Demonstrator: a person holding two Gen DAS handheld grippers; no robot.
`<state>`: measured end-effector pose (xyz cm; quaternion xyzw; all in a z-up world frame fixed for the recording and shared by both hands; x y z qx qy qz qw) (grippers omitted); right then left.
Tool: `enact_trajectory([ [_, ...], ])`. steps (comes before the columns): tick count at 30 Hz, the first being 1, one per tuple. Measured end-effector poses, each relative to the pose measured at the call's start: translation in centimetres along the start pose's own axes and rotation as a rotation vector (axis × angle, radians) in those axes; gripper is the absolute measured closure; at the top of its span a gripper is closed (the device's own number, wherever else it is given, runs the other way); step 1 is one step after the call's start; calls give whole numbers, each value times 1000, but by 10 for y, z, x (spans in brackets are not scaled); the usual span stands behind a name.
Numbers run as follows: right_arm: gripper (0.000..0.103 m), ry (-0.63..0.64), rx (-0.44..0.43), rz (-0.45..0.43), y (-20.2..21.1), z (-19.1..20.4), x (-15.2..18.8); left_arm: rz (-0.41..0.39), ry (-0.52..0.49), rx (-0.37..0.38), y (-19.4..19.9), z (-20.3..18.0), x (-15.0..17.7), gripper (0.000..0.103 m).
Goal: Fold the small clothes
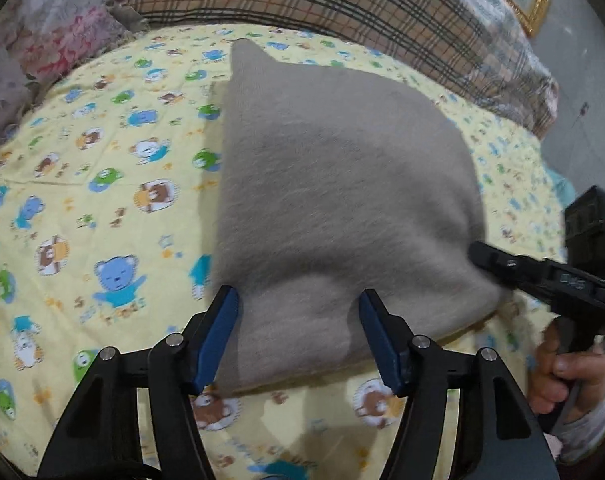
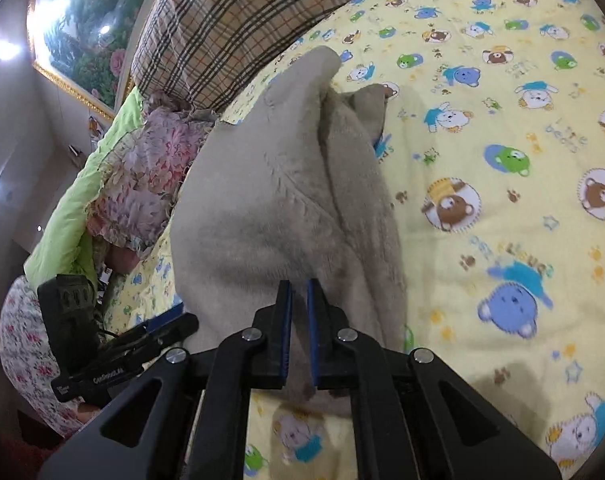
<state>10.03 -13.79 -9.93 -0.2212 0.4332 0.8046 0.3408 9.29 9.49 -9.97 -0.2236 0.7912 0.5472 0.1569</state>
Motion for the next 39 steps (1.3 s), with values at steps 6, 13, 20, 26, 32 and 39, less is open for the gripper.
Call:
enact_trajectory([
  [6,92,146,120,-19,20,28,-6,6,87,-19,13,22,4,30],
  [13,93,223,221,75,14,28,12,0,84,-58,12,24,11,30],
  [20,91,151,172,-26,45,27,7,-50,62,-91,37,13,21,31],
  [26,63,171,169,-75,64,47,13,-69,70,-107,56,9,40,23],
  [32,59,194,197,-93,78,57,33,-51,90,-115,66,19,60,21],
  [39,49,171,210,-101,89,59,61,-67,89,-131,79,29,82,21],
])
Point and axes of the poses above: each gripper's, at about its wrist camera, not at the fingertips, and y roughly against the way its jaws point, z to its left, x to its underside, the point moved 3 cm from there along -y, roughly the way its jaws point, and after that the axes turned 14 degrees about y, right-handed, at the moved point
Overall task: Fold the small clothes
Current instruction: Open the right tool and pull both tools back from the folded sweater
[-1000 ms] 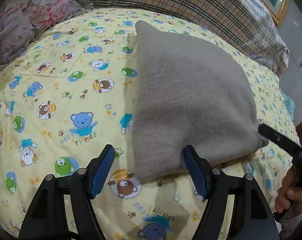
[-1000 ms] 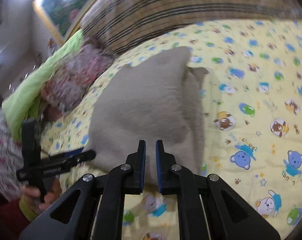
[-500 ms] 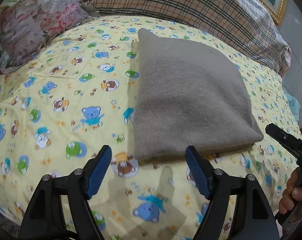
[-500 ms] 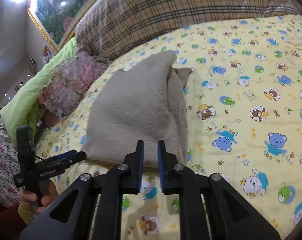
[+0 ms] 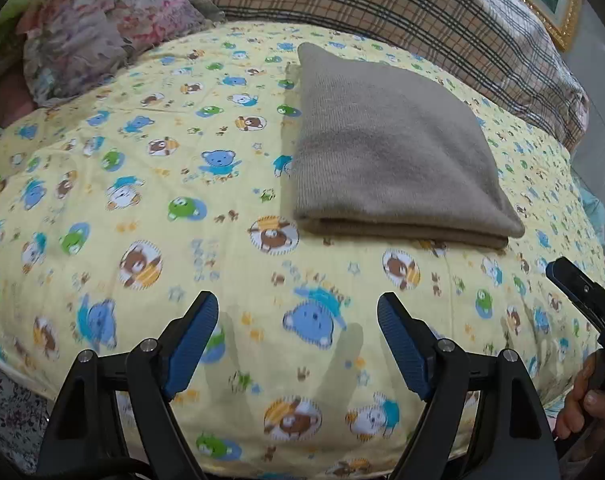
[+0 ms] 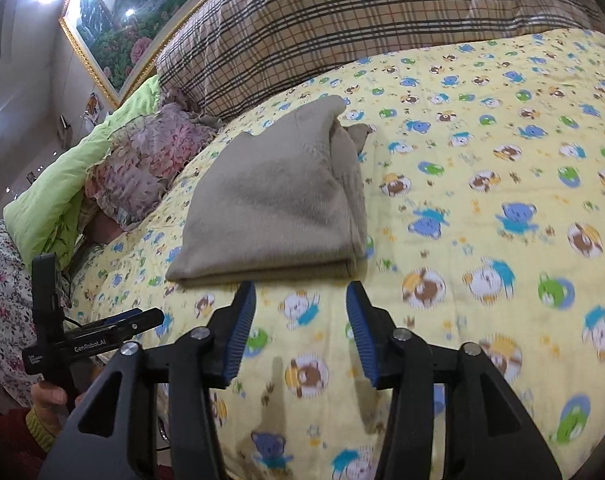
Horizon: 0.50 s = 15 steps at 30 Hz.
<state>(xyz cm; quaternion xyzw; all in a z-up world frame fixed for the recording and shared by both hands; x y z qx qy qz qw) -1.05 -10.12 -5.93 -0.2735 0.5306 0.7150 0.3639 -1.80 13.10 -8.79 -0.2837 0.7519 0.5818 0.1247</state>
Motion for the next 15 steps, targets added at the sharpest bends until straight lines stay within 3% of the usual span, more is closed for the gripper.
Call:
enact_trajectory([
  [6,30,30,4,-5,13,19,22,-73,-80,-34,19,-5,17,21],
  [12,17,112,25,1,16,38,28,-181,-164,-63,40,-13,26,19],
  [15,15,152,43,-5,16,45,25,-193,-170,-68,47,-13,22,18],
])
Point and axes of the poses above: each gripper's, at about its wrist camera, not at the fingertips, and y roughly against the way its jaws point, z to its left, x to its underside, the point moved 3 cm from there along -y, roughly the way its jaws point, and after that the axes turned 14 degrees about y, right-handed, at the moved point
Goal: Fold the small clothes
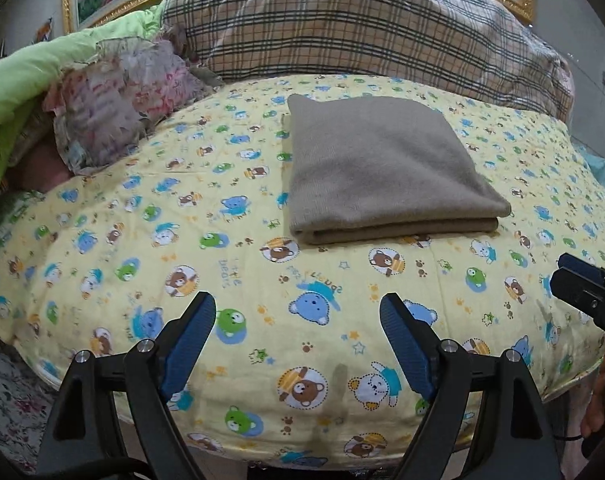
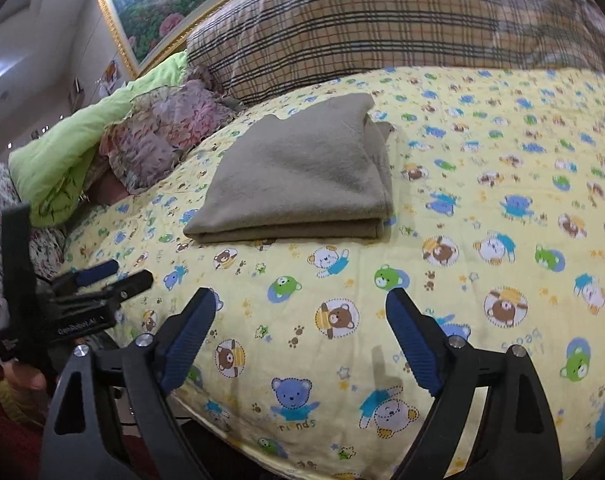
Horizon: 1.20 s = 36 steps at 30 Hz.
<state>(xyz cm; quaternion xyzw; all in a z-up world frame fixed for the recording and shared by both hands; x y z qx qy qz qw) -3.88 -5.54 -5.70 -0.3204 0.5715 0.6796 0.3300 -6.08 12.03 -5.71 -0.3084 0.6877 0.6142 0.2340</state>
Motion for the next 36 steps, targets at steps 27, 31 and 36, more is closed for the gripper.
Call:
enact_trajectory([
  [27,1,95,35,93,-45,17,-33,96,21,-32,-49,18,-31,15],
  [31,1,98,39,105,-53,18,-34,107,25,-28,-54,18,-31,16],
  [36,1,99,43,121,-61,18,-36,114,28,-17,-56,16,-31,15],
])
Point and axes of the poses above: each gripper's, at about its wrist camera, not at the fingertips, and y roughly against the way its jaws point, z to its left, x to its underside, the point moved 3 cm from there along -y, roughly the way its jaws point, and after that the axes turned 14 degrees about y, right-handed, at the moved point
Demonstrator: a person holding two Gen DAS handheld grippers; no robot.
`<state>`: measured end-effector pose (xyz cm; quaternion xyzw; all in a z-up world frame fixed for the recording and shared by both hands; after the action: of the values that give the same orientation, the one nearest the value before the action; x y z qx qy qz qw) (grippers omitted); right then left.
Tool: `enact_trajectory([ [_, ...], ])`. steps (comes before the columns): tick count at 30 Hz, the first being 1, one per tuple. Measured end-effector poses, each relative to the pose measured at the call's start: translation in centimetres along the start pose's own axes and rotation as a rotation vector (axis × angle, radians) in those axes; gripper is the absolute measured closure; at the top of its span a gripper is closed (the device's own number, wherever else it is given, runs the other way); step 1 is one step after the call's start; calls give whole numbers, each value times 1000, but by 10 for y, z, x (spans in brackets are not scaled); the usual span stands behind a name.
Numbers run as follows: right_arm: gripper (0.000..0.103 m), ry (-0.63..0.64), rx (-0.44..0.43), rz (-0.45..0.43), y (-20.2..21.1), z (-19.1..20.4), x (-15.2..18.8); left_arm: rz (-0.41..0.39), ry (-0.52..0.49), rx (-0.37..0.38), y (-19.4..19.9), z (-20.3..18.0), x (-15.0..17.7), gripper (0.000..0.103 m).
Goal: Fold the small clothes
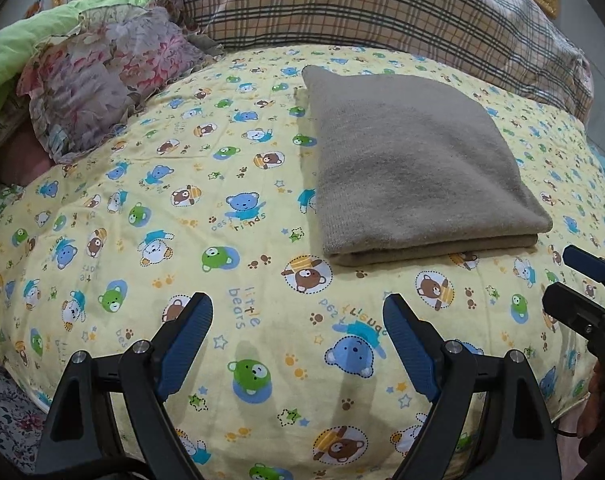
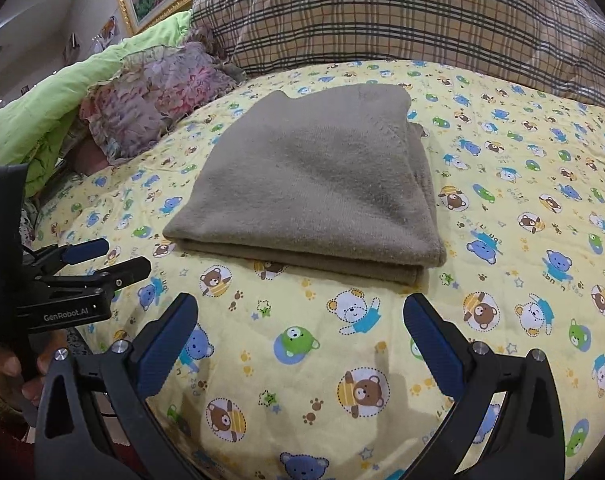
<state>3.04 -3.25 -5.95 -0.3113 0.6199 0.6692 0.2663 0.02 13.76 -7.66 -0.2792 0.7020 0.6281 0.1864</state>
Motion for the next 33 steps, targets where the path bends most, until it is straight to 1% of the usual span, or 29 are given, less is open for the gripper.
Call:
enact_trajectory([
  [13,1,-1,0,15,-8,-3,-3,-8,-6,0,2,-6,-4,15],
  [21,1,-9,1,10,-9,-5,-6,-20,-13,5,4,-9,-10,15],
  [33,1,-20,-3,-2,-9,-8,-10,-19,-11,13,5,-13,-12,15],
])
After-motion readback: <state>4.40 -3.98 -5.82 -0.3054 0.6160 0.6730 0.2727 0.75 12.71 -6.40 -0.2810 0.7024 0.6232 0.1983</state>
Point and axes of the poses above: each gripper's, at about its wrist camera, not at the fingertips, and y roughly against the way its jaws point, z to its left, x to its underside, the point moved 3 cm from there along -y, roughly the way its jaws point, and after that the axes turned 14 degrees about y, right-handed, at the moved point
